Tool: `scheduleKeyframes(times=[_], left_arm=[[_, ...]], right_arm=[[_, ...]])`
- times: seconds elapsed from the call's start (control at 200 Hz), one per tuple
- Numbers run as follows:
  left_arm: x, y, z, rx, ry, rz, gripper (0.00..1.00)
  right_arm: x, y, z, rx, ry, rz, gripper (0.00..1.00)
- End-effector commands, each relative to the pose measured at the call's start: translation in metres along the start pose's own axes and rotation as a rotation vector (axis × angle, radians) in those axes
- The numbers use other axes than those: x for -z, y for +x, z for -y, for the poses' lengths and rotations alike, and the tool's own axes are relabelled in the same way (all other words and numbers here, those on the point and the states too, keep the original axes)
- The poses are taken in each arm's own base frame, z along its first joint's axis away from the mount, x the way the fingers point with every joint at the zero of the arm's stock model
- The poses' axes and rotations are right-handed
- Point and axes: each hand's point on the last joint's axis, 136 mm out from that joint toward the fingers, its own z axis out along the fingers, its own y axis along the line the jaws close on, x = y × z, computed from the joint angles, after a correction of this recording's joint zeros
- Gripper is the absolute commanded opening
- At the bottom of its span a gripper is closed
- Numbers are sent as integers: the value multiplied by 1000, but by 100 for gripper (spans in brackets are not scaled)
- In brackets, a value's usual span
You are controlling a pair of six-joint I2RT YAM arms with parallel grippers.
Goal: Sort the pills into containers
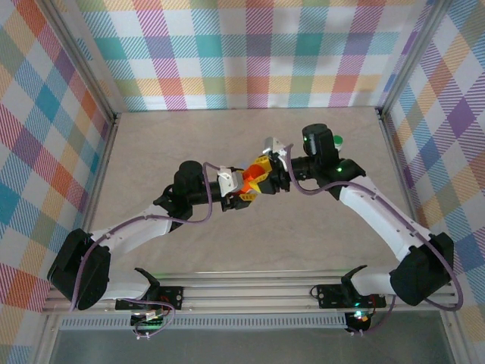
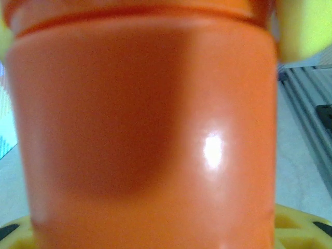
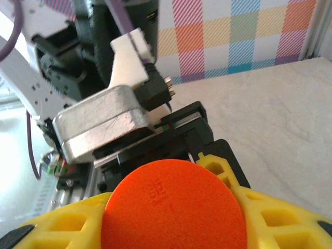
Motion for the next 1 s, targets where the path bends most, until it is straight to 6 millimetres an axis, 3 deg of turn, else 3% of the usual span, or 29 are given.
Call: scheduleKeyframes(times=[0.0, 0.175, 0.295, 0.56, 0.66, 0.745, 0.895, 0.995], left_arm=[[1, -30, -7, -198, -73, 58, 0], [2, -29, -12, -213, -128, 52, 0], [2, -27, -13, -217, -154, 47, 0], [-1, -23, -14, -231, -186, 25, 0], [-3, -20, -12, -225, -173, 18, 0], [-5, -17, -8, -218, -146, 15, 0], [-7, -13, -4, -191, -111, 18, 0], [-3, -16, -2, -164, -73, 50, 0]], right_arm=[[-8, -3, 9, -373, 0, 47, 9], [-5, 10, 34, -557, 165, 52, 7], [-1, 16, 46, -660, 252, 65, 0], [17, 32, 77, -925, 502, 95, 0], [20, 27, 77, -939, 511, 102, 11], [23, 15, 73, -871, 499, 118, 34], [34, -20, 56, -619, 428, 139, 62], [36, -31, 38, -415, 363, 139, 70]])
